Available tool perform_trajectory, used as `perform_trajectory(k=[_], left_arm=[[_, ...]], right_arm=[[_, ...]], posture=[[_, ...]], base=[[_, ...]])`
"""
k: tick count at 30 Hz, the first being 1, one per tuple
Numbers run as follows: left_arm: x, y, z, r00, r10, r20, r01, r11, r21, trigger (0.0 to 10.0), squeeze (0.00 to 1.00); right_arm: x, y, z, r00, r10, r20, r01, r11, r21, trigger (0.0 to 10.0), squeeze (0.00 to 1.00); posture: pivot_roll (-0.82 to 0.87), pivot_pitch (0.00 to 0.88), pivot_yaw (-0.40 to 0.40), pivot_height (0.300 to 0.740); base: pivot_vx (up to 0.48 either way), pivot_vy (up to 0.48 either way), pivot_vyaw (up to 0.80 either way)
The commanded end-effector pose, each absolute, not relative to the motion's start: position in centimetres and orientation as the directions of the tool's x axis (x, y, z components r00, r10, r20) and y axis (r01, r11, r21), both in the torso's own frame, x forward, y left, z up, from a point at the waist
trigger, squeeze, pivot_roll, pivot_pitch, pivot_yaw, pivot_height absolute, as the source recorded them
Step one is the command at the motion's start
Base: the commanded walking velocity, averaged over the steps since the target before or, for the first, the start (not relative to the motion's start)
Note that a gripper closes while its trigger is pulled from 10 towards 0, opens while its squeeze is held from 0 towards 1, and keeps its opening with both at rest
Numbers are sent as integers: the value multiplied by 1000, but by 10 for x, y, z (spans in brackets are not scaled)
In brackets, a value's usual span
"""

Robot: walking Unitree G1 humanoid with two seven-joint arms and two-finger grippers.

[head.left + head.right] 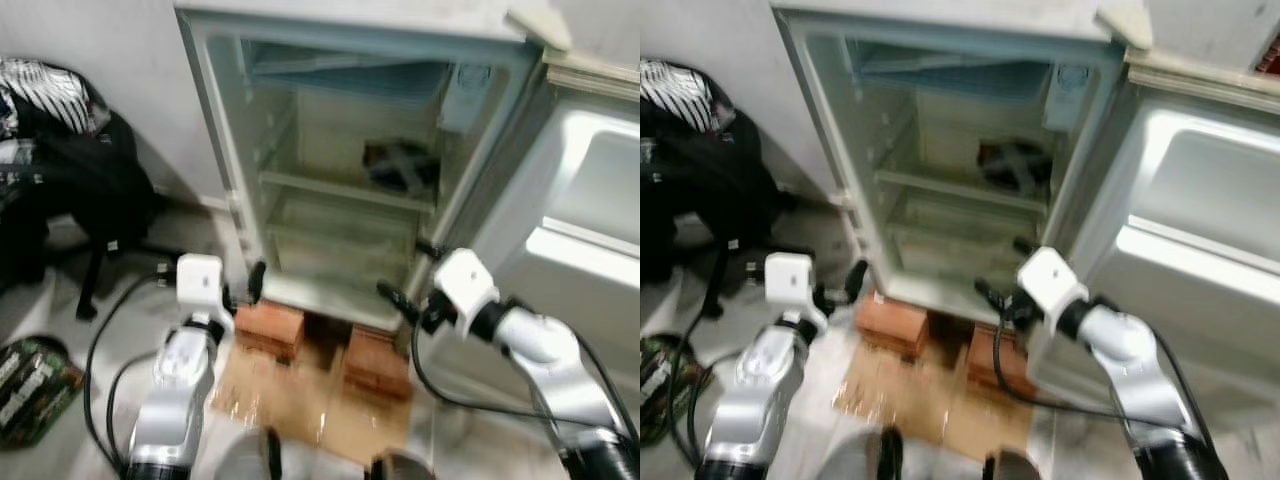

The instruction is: Restocking fridge

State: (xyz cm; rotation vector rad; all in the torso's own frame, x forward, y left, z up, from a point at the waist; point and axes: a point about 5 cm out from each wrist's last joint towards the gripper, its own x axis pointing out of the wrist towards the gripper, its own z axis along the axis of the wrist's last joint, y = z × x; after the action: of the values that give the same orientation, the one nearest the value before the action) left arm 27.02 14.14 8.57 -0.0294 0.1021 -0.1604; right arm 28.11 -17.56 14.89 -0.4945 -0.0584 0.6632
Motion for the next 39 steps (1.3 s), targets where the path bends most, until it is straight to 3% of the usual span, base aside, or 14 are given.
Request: perform_trajectory(k=[1,3,10,14,15,25,27,28,32,35,39], left_arm=[[270,145,82,983,-142,-113,139,990,-31,10000,0],[271,145,83,984,-141,-107,138,990,-34,10000,0],[271,143,82,984,-141,-106,137,990,-39,10000,0],[269,145,80,985,-133,-112,129,991,-42,10000,0],[269,145,80,985,-131,-112,127,991,-44,10000,0],[266,146,80,985,-133,-107,129,990,-49,10000,0],[265,146,80,985,-132,-108,128,991,-48,10000,0],[264,148,80,985,-130,-110,126,991,-45,10000,0],[265,149,80,985,-129,-110,126,991,-38,10000,0],[266,150,81,984,-140,-108,138,990,-26,10000,0],[268,149,82,985,-138,-103,136,990,-24,10000,0]], right_arm=[[291,-187,166,835,550,-29,-493,725,-481,10000,0],[301,-196,184,868,495,43,-416,771,-482,10000,0],[318,-224,215,926,351,139,-223,804,-551,10000,0],[324,-237,234,938,303,166,-139,771,-622,10000,0],[330,-250,244,957,232,173,-69,763,-642,10000,0],[342,-304,272,962,-58,267,216,760,-614,10000,0],[343,-309,268,965,-89,247,227,755,-615,10000,0],[345,-315,255,981,-108,164,188,754,-629,10000,0],[348,-318,247,994,-75,75,106,740,-664,10000,0],[359,-312,260,999,44,20,-12,618,-786,10000,0],[369,-309,284,998,62,28,-8,516,-857,10000,0]], posture=[[-42,82,32,740],[-46,76,33,740],[-45,74,24,740],[-49,78,24,740],[-52,78,21,740],[-40,92,12,740],[-37,92,12,740],[-32,91,12,740],[-29,89,16,740],[-37,88,18,740],[-36,88,8,740]], base=[[0,0,0],[0,0,0],[-37,0,0],[0,0,0],[0,0,0],[0,0,0],[0,0,0],[0,0,0],[0,0,0],[0,0,0],[0,0,0]])
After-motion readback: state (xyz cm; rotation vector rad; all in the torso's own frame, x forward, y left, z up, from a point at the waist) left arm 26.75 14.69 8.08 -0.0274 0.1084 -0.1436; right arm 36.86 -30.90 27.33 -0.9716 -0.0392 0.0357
